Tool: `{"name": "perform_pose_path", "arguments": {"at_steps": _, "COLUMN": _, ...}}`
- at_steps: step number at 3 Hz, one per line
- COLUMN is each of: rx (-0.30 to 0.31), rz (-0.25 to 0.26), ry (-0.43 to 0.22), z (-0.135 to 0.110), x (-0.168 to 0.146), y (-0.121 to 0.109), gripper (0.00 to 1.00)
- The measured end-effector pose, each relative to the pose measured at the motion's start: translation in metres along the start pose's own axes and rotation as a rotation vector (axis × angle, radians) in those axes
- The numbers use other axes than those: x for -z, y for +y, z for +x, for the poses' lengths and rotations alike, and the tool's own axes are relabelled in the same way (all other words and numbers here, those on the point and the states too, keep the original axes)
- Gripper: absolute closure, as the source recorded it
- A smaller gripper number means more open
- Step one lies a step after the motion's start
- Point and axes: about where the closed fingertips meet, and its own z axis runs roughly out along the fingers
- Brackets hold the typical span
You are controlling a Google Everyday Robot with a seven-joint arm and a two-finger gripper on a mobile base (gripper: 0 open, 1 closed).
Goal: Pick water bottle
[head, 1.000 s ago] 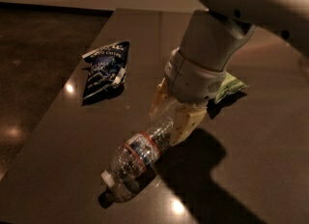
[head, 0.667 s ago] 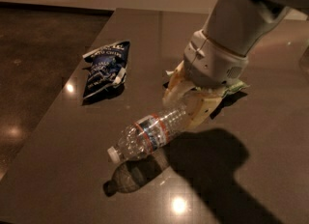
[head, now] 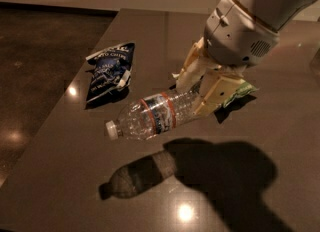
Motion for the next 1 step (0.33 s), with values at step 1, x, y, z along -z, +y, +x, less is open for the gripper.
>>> {"name": "perform_pose_path", "arguments": {"at_steps": 1, "rx": 0.000, "rz": 0.002, "ry": 0.000, "z": -0.0002, "x": -0.0001, "y": -0.0004, "gripper": 1.00}}
